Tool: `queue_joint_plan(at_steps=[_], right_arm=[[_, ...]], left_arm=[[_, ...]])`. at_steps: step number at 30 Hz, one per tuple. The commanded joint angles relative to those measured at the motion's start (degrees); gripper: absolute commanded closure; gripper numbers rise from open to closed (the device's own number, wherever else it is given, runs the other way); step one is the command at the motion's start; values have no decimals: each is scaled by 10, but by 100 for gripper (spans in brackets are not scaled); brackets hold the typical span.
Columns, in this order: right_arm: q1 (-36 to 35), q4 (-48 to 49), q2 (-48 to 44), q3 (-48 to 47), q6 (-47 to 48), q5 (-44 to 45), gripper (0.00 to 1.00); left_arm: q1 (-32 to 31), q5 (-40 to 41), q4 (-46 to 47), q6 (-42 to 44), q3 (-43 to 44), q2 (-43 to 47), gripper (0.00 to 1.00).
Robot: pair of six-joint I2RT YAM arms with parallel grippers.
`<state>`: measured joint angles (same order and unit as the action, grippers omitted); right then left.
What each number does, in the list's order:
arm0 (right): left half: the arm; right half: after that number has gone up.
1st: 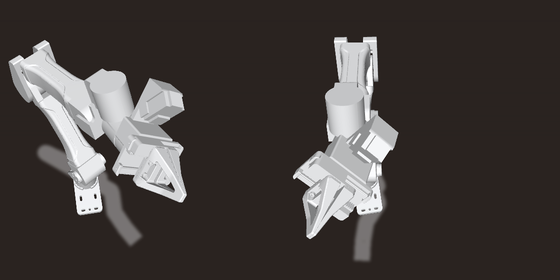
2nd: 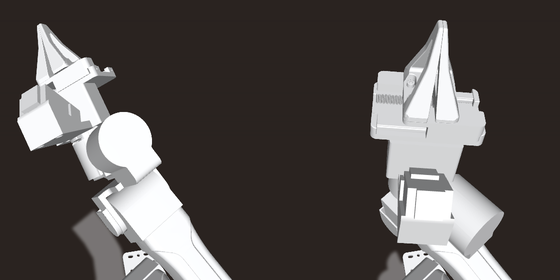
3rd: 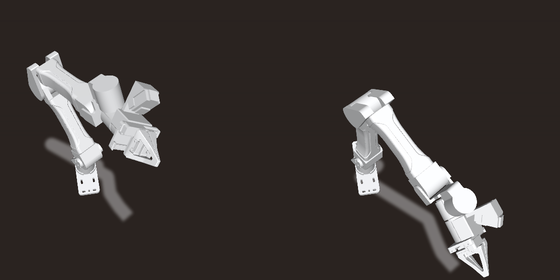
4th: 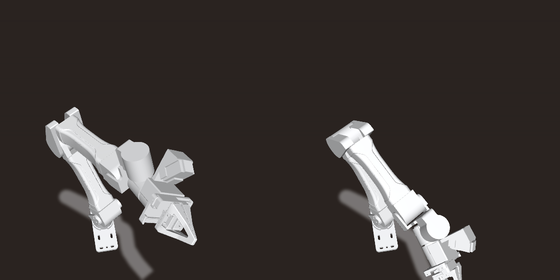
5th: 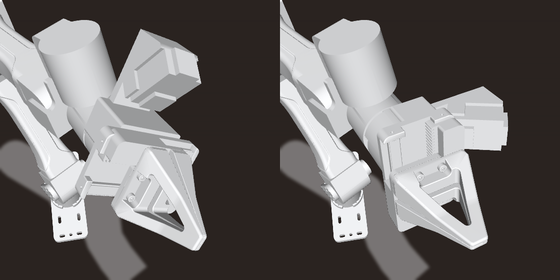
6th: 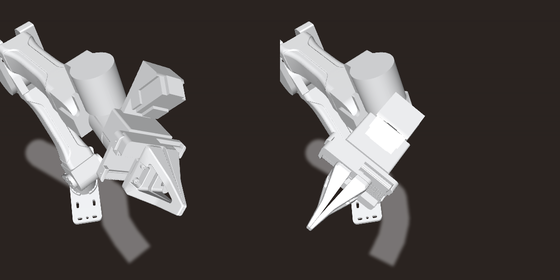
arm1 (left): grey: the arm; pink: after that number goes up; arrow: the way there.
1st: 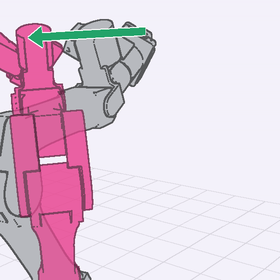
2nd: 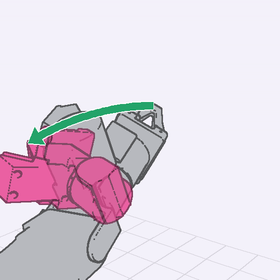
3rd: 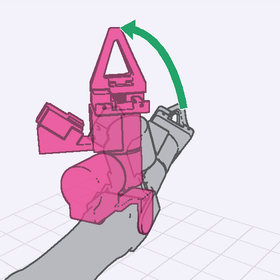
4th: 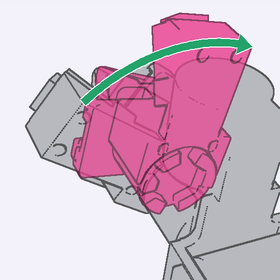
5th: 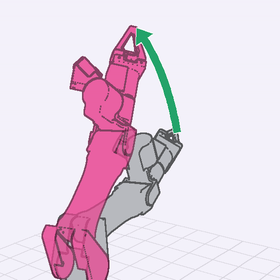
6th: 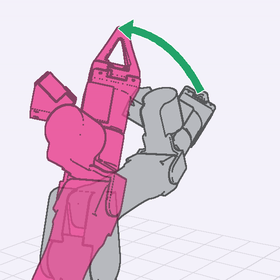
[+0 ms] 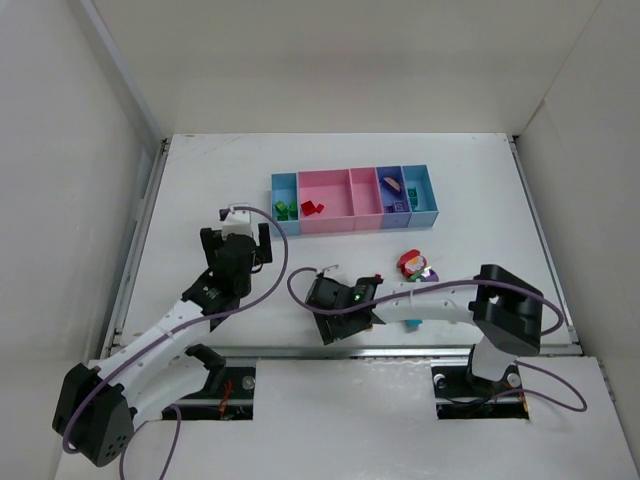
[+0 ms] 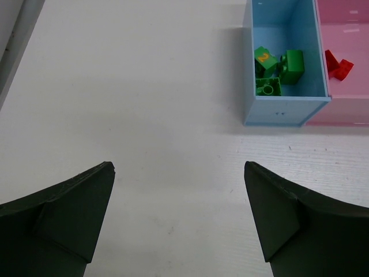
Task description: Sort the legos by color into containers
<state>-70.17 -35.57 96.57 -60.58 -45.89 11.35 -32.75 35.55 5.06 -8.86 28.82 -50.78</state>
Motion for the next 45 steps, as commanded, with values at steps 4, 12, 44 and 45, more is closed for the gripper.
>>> queue_joint_plan(at_steps=[4, 12, 44, 45], right_arm=[[-1, 31, 42, -24, 14, 1, 43], [-1, 26, 56, -30, 20, 18, 77], [262, 87, 375, -718, 326, -82, 100], [262, 92, 385, -726, 326, -90, 100]], left_arm=[[8, -5, 25, 1, -7, 11, 7], [8, -5, 30, 6, -7, 11, 7], [202, 68, 57, -31, -25, -29, 9], [211, 68, 57, -31, -25, -29, 9]])
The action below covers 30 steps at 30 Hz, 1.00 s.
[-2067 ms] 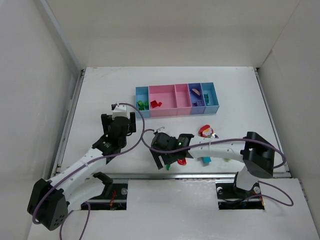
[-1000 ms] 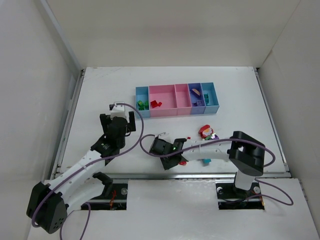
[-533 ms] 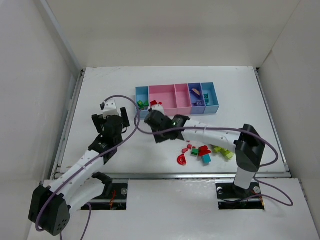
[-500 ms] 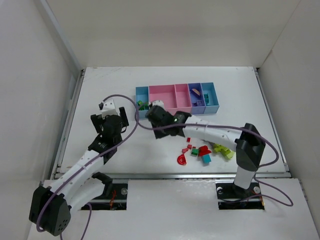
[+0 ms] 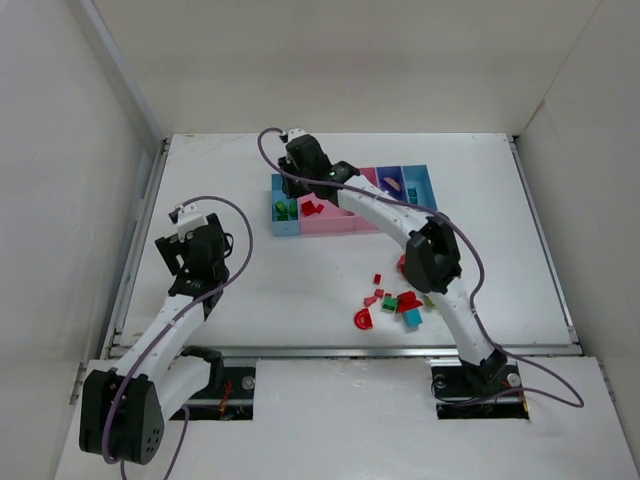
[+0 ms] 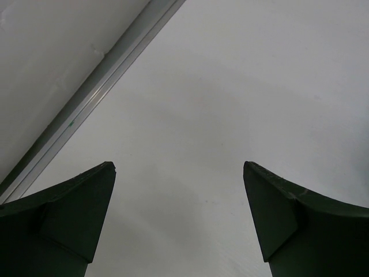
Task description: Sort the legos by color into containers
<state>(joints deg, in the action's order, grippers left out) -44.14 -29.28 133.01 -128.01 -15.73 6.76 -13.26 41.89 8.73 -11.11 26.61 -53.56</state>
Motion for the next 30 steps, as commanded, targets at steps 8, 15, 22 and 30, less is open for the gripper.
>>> queue_joint_plan(at_steps=[8, 15, 22, 30], right_arm=[[13, 48, 39, -37, 37, -91, 33], [25, 35, -17, -8, 42, -112, 20], [49, -31, -135, 109, 34, -74, 20], [55, -17, -358, 536, -108, -13, 28]], left_arm=[[41, -8, 15, -14, 3, -7, 9], [46, -20, 15, -14, 3, -7, 11], [46, -36, 20, 3, 3, 4, 11], [46, -72, 20, 8, -8, 33, 11]])
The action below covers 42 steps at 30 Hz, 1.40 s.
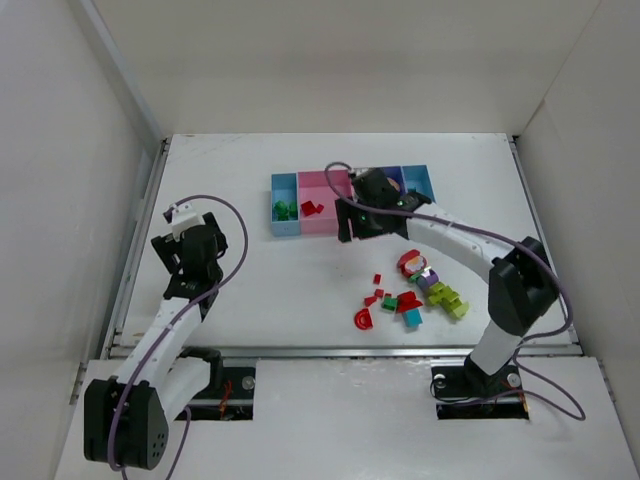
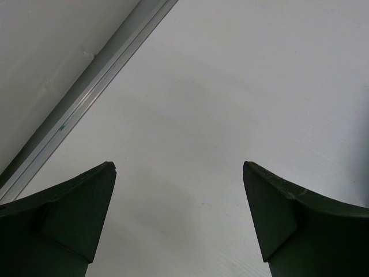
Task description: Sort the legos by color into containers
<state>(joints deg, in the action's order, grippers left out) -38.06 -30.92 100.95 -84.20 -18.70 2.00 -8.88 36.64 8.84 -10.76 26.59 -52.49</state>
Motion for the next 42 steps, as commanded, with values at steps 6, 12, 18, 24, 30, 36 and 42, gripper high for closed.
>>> queue_joint_plan(at_steps=[6, 12, 18, 24, 30, 36, 42], right_arm=[[-6, 24, -59, 205, -132, 71, 31], [-1, 64, -36, 235, -146, 84, 34], [-1, 70, 3, 243, -146, 84, 38], [-22, 70, -8, 266, -165, 91, 38], [-22, 51, -15, 278, -171, 123, 31], [-22, 37, -21, 290, -184, 125, 28], [-39, 20, -38, 307, -202, 119, 40]], left_arm=[[-3, -97, 19, 25, -13, 40, 11], [-3, -364, 7, 72, -7, 63, 11], [-3, -611, 7, 130, -13, 79, 5], [-3, -785, 18, 140, -23, 92, 2], [-3, -820, 47, 140, -52, 110, 0], [-3, -815, 47, 135, -52, 110, 0], [-3, -802, 52, 130, -52, 110, 0]])
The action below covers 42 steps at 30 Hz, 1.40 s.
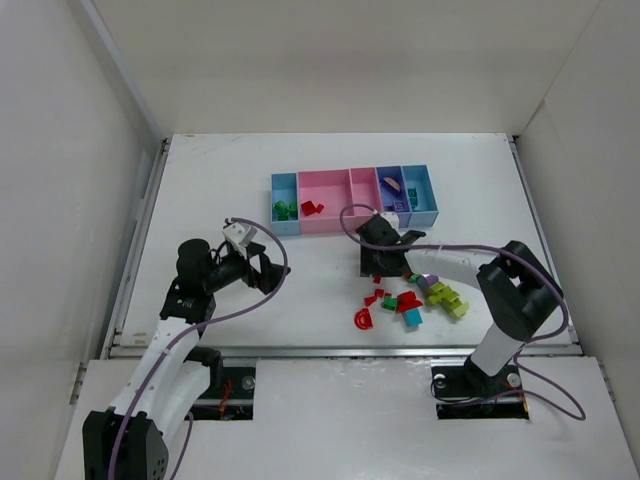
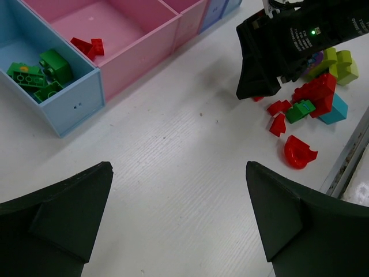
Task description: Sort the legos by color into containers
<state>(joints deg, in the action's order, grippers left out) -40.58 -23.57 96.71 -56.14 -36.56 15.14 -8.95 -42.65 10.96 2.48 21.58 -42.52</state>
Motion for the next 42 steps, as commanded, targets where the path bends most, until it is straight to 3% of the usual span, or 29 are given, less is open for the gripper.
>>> queue_joint_plan(at_steps=[1, 3, 6, 8, 9, 12, 20, 24, 27, 33, 35, 36, 40, 42], right_arm=[[-20, -53, -1, 32, -30, -12, 40], [-20, -59, -7, 38, -36, -12, 40], [-25, -59, -13, 44, -42, -18, 51], [-31, -59, -13, 44, -48, -18, 65], [-31, -59, -13, 44, -48, -18, 79], [-31, -59, -13, 44, -48, -10, 100], [-53, -47, -23, -95, 67, 14, 100], [-53, 19, -21, -189, 118, 30, 100], [-53, 55, 38, -261, 168, 40, 100], [-35, 49, 162, -408, 182, 70, 100], [-21, 49, 202, -446, 182, 65, 92], [-21, 49, 215, -459, 182, 65, 70], [-1, 11, 253, -523, 182, 59, 19], [-1, 11, 253, -529, 182, 59, 13]], left_arm=[[-2, -4, 31, -9, -2, 10, 0], [-2, 2, 31, -9, -2, 10, 0], [-2, 7, 31, -14, -2, 10, 0], [-2, 7, 31, -14, -2, 10, 0], [-2, 13, 31, -14, -2, 10, 0], [-2, 28, 31, -14, -2, 23, 0], [-2, 105, 20, -38, 3, 35, 0], [-2, 127, 45, -68, 8, 29, 0], [-2, 127, 112, -111, -10, 24, 0], [-2, 134, 129, -109, -32, 30, 0], [-2, 145, 129, -104, -41, 52, 0], [-2, 156, 129, -104, -47, 59, 0], [-2, 156, 141, -98, -67, 91, 0], [-2, 156, 146, -98, -73, 96, 0]])
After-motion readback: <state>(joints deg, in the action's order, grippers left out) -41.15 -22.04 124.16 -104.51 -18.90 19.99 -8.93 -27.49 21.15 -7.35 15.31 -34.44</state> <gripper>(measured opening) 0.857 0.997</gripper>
